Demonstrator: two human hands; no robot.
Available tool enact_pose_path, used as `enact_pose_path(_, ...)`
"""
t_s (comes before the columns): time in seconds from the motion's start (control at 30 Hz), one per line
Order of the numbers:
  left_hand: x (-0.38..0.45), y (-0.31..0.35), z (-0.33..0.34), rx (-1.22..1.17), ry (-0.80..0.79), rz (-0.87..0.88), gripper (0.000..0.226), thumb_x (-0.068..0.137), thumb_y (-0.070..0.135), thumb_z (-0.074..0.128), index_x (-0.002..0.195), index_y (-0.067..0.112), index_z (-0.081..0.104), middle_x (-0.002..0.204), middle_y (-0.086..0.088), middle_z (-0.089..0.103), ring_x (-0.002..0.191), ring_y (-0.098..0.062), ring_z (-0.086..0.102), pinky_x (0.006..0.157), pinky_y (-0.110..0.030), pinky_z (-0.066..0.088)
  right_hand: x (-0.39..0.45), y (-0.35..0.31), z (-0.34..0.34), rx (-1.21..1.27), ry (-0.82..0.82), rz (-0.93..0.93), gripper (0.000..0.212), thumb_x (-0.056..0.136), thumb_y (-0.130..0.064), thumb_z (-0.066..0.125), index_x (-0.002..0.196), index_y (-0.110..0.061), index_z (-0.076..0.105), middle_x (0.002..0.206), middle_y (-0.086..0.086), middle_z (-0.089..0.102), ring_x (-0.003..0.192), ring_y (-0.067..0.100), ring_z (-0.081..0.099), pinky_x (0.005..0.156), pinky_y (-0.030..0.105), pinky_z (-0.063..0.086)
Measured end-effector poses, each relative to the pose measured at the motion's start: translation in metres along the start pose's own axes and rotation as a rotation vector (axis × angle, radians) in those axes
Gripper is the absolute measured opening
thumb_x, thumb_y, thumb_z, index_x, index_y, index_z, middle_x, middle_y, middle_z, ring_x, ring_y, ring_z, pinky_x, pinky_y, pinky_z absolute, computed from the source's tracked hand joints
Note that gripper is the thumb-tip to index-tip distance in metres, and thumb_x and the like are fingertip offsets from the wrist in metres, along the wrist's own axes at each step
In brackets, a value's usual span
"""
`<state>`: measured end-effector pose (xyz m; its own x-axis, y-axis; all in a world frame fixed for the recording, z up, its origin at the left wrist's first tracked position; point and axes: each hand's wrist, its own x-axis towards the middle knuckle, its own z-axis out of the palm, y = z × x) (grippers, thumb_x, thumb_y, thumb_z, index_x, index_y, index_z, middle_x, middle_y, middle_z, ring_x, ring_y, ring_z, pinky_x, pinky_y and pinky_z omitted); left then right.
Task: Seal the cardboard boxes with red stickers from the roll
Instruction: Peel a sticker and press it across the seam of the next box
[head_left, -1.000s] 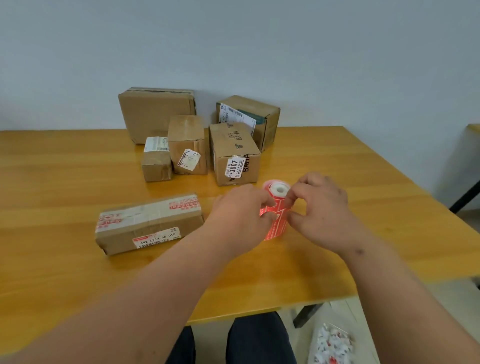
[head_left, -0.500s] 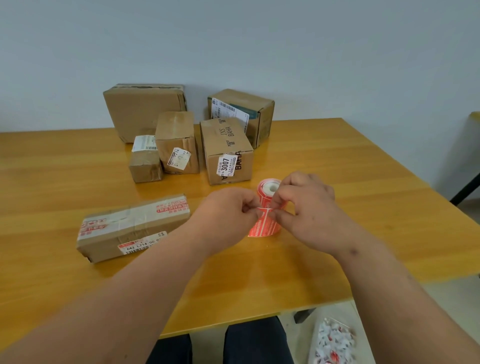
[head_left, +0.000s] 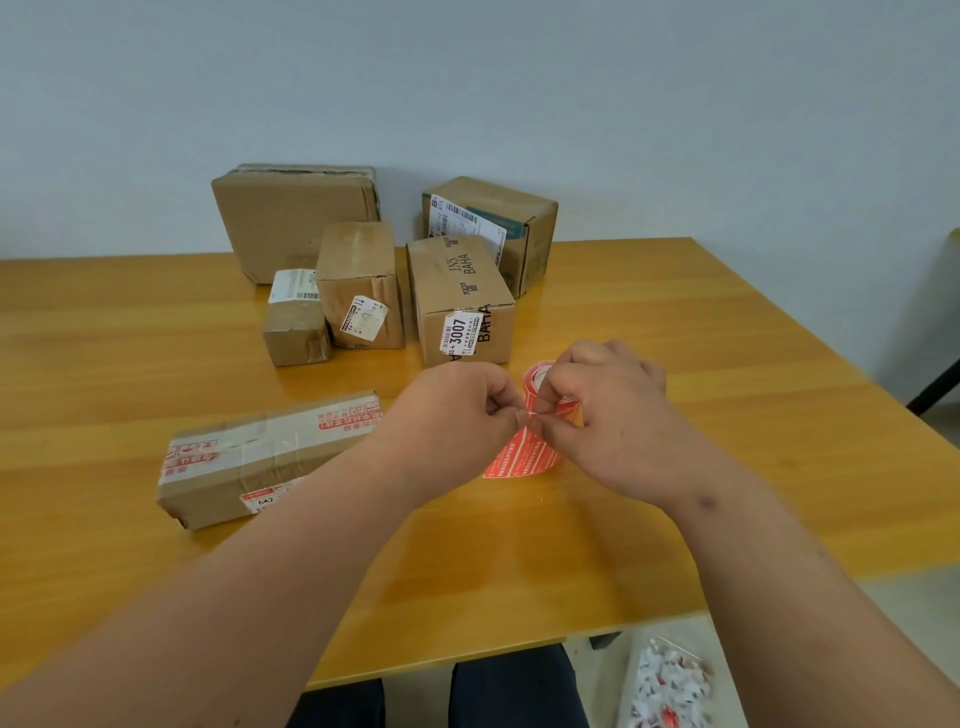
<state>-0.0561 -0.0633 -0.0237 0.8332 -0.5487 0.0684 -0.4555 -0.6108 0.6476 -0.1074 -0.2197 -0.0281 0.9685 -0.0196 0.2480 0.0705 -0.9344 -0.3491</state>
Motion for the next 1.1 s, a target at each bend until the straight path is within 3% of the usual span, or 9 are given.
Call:
enact_pose_path(0.23,-0.0003,0.0001,-0.0026,0.036,-0.037,0.005,0.017,0.095,0.024,0.056,0.079,0.027,0.063,0.072,0.011,0.059,0.063,-0.005,0.051,0.052,-0.018,0.037,0.003,-0.0032,-0.0003,-0.043,-0.023,-0.002,0.008,0.082,-0.041,0.067,0.084,-0.033,0.065,0.101,-0.013,0.052,0.108,0.015,0.038,0.097,0.041,0.024)
enact_pose_path(0.53,-0.0003,-0.0008,-0.0045,-0.029,-0.061,-0.014,0.017,0.094,0.024,0.056,0.079,0.024,0.064,0.068,0.007,0.057,0.061,-0.009,0.05,0.056,-0.023,0.043,0.003,-0.0043,-0.0024,-0.029,-0.006,-0.048,0.017,0.079,-0.036,0.071,0.068,-0.035,0.058,0.094,-0.013,0.054,0.104,0.014,0.04,0.093,0.038,0.022)
enact_pose_path(0.9,0.0026,0.0006,-0.0052,-0.116,-0.078,-0.055,0.023,0.095,0.023,0.057,0.072,0.027,0.059,0.066,0.008,0.054,0.062,-0.008,0.047,0.056,-0.02,0.04,0.0025,-0.0013,0.0027,-0.007,0.102,-0.135,0.009,0.07,-0.031,0.061,0.062,-0.026,0.062,0.082,-0.01,0.057,0.091,0.018,0.046,0.081,0.039,0.024)
enact_pose_path(1.1,0.0033,-0.002,-0.0068,-0.223,-0.096,-0.087,0.023,0.095,0.022,0.058,0.072,0.024,0.061,0.068,0.005,0.056,0.061,-0.008,0.047,0.059,-0.022,0.041,0.0025,-0.0011,0.0035,-0.002,0.107,-0.124,0.01,0.074,-0.032,0.064,0.066,-0.027,0.061,0.087,-0.01,0.059,0.095,0.018,0.048,0.084,0.042,0.024)
